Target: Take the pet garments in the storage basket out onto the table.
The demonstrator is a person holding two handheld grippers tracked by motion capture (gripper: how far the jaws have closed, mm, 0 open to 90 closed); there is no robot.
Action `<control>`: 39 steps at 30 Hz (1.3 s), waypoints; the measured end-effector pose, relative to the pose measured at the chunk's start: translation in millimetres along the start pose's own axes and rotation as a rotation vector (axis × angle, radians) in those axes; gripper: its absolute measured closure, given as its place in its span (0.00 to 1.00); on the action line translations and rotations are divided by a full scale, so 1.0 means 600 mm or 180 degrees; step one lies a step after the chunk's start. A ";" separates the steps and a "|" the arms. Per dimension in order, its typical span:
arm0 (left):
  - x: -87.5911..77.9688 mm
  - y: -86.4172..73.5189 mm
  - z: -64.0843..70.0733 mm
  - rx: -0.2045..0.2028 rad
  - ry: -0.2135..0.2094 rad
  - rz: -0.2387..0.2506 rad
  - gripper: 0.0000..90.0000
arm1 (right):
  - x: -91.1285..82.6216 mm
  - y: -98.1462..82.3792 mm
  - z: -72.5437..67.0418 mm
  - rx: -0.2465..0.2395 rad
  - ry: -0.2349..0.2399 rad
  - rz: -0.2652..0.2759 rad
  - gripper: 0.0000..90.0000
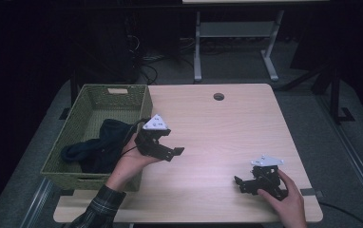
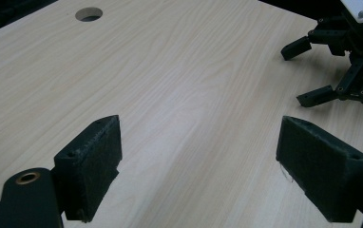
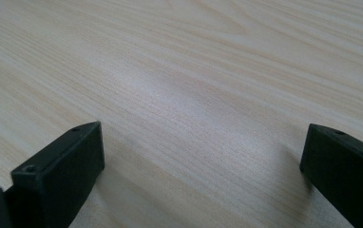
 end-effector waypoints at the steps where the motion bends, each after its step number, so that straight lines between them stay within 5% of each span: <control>1: -0.003 -0.001 -0.003 0.0008 0.0004 -0.0013 0.16 | 0.000 0.000 0.000 0.0000 0.0000 -0.0001 0.01; 39: -0.107 -0.022 -0.082 -0.0126 0.0345 0.0009 0.16 | 0.000 0.000 0.000 -0.0002 0.0002 0.0001 0.00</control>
Point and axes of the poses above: each handheld gripper's, and its own axes: x roughly forward along the jaws, y roughly out of its top, z roughly to its right, the point moved 9 cm from there along x, roughly forward along the jaws, and after that the axes turned 2 degrees about z, right-handed, at the moved point
